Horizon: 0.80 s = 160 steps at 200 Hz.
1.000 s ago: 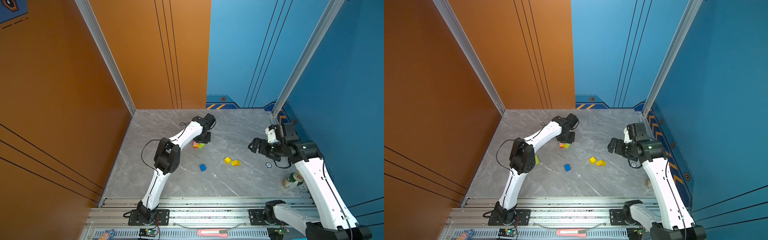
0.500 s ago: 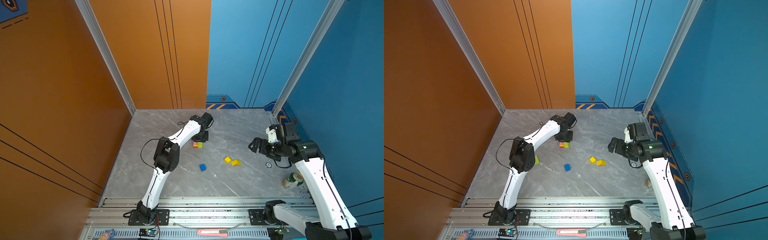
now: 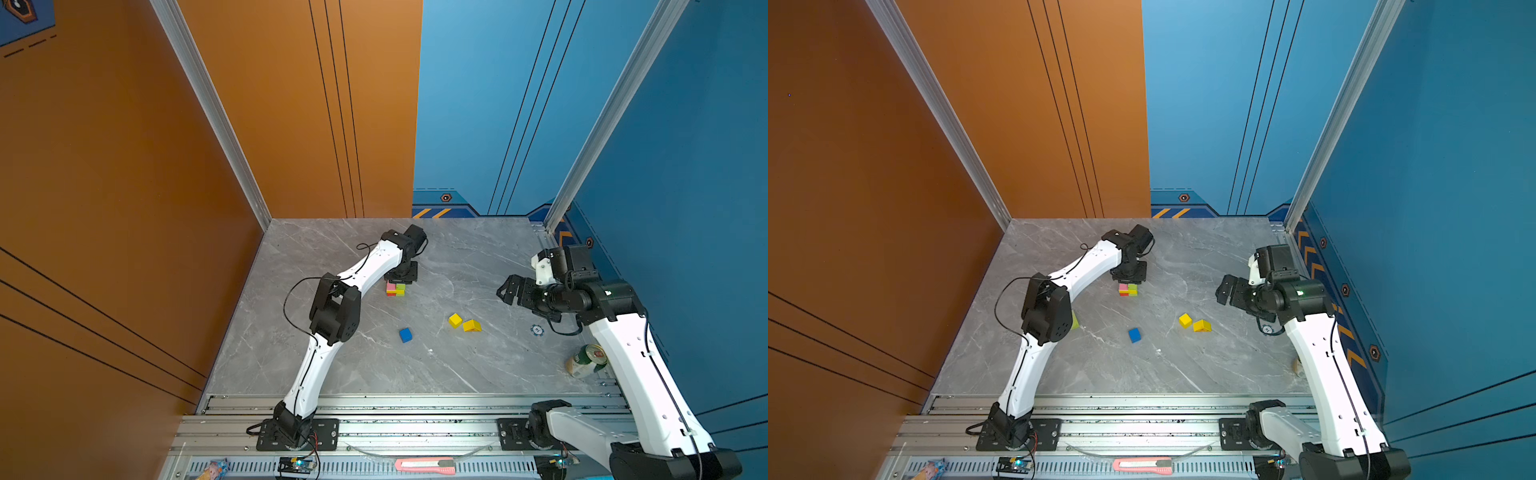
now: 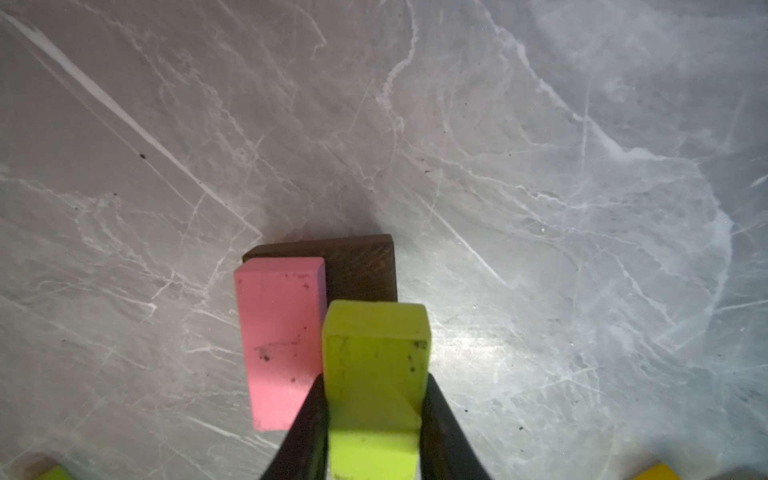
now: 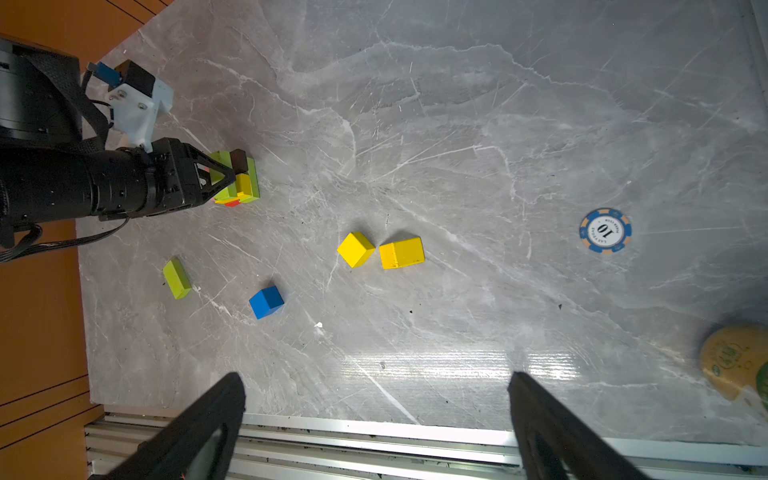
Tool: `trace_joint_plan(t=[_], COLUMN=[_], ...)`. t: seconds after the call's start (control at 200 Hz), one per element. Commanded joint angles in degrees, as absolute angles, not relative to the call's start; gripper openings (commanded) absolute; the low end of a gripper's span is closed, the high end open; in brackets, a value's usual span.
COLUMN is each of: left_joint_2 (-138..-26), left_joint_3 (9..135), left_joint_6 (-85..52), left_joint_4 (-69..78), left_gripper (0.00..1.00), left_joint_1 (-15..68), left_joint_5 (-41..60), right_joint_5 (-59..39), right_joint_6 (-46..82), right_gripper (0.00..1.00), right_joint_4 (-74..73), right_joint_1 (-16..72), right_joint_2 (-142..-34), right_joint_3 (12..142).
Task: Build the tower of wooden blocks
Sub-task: 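Lower the lime green block beside the pink block and open the left gripper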
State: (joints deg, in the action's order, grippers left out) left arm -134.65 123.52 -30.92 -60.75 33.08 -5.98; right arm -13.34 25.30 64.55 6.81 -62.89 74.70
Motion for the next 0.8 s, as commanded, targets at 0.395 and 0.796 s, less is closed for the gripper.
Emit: trace_joint_plan(t=[0.395,0.796], left_joint_2=[-136.57,-136.93], left_joint_3=[125.77,126.04], left_joint_6=[-30.26,-30.71], left_joint_4=[-62.50,-62.85], left_gripper=[0.27,0.32], left_joint_1=[32.42,32.43], left_joint_5=[-5.20,-5.01], right_joint_5=[-14.63,-15.55], right_joint_6=[25.40,24.64], right_gripper=[1.00,1.00], right_joint_4=[65.96,65.99], right_joint_1=[5.10,3.80], right_joint_2=[-63.32,-63.03], right_joint_3=[75.76,74.71])
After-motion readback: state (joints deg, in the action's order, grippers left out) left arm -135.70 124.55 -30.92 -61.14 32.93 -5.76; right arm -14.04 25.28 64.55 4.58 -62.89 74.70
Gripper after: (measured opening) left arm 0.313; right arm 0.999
